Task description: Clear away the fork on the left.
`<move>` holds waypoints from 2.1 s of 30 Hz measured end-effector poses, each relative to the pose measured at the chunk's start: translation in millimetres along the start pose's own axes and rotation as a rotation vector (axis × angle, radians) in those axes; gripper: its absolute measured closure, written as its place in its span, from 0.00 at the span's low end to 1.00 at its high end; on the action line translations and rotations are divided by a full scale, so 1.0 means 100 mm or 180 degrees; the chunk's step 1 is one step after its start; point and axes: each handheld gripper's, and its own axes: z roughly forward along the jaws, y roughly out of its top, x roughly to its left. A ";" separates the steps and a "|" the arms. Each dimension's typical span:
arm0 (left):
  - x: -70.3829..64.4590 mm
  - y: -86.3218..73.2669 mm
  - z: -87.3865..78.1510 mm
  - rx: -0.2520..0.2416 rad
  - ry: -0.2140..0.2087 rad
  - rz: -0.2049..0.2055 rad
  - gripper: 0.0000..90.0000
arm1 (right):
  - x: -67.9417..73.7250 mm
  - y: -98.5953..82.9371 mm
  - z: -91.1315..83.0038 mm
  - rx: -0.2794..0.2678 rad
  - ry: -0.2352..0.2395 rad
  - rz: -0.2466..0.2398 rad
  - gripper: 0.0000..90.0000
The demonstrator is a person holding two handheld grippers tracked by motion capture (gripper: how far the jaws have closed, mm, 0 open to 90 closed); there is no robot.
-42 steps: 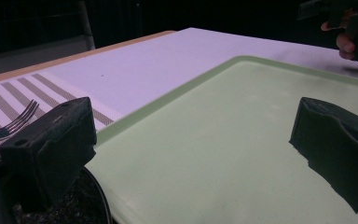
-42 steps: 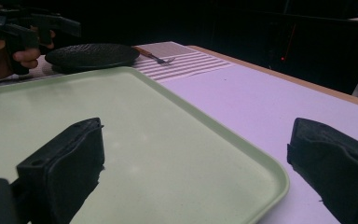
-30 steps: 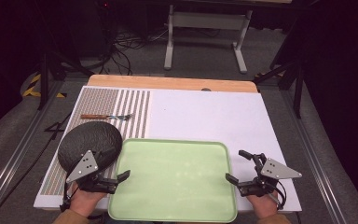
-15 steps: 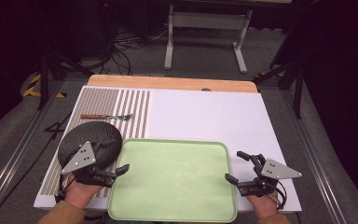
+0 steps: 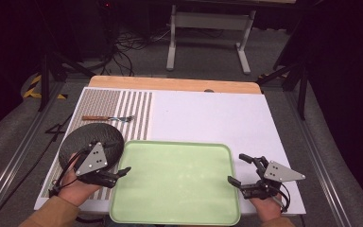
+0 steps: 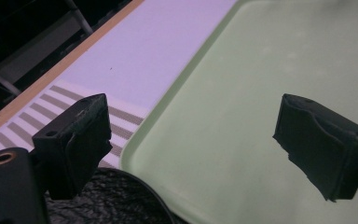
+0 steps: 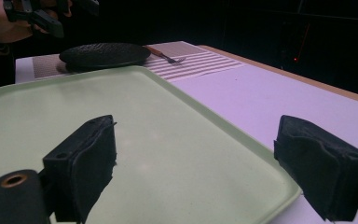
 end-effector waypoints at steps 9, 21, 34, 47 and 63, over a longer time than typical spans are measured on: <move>0.07 0.10 0.00 0.0504 0.0050 0.0554 0.17 | 0.00 0.00 0.00 0.0007 0.0001 -0.0016 0.15; 0.09 0.18 0.05 0.1003 0.0325 0.1219 0.21 | 0.01 0.00 0.00 0.0027 -0.0016 -0.0034 0.15; 0.08 0.16 0.10 0.1447 0.0865 0.2045 0.25 | 0.01 0.00 0.00 0.0035 -0.0027 -0.0039 0.15; 0.22 0.08 0.14 0.1652 0.1093 0.2518 0.32 | -0.01 -0.01 0.01 0.0072 -0.0052 -0.0061 0.15; 0.50 0.00 0.20 0.1855 0.1261 0.2674 0.35 | 0.00 0.01 0.07 0.0331 -0.0237 -0.0237 0.15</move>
